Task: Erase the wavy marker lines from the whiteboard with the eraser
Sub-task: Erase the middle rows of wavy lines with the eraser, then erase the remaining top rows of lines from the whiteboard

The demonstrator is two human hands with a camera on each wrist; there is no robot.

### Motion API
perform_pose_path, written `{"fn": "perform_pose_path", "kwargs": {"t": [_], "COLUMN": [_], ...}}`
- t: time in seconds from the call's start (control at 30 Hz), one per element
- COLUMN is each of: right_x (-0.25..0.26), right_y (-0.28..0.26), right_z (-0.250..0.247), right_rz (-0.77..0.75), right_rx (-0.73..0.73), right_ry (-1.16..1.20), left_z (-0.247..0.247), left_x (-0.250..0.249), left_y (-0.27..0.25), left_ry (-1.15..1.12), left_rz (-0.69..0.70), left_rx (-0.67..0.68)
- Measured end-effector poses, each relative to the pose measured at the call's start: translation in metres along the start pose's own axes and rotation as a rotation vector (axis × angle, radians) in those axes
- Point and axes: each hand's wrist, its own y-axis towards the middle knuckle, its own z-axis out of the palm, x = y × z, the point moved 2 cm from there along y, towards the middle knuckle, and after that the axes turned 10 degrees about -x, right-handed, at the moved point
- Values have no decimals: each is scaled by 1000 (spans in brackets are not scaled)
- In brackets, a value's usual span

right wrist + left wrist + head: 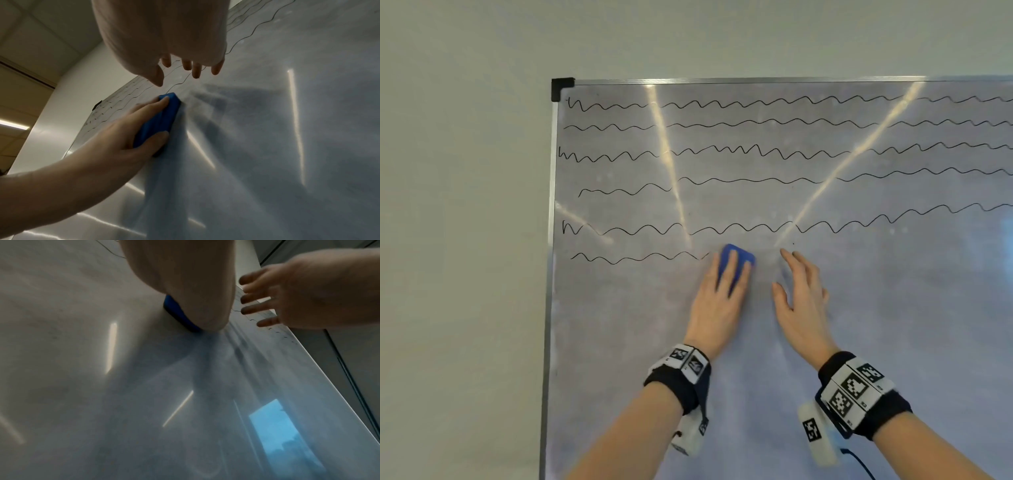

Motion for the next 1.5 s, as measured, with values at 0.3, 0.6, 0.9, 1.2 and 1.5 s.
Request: {"fn": "perform_pose_path", "kwargs": {"t": [0.3, 0.6, 0.9, 1.2, 1.5], "right_x": [-2, 13, 17, 56, 72], "right_y": [-2, -6, -13, -11, -18], "right_z": [-2, 4, 0, 36, 63], "right_rz": [-10, -63, -30, -46, -10], "right_rx": [8, 65, 77, 41, 16], "right_ry": [14, 0, 28, 21, -20], "left_z": [-24, -8, -50, -34, -61], "left_x": [56, -4, 78, 44, 112], "left_y": [-25, 2, -46, -24, -45], "left_ry": [119, 24, 172, 63, 89], "left_rz": [-173, 93, -341, 155, -312], "left_rx": [29, 95, 40, 103, 58]}}
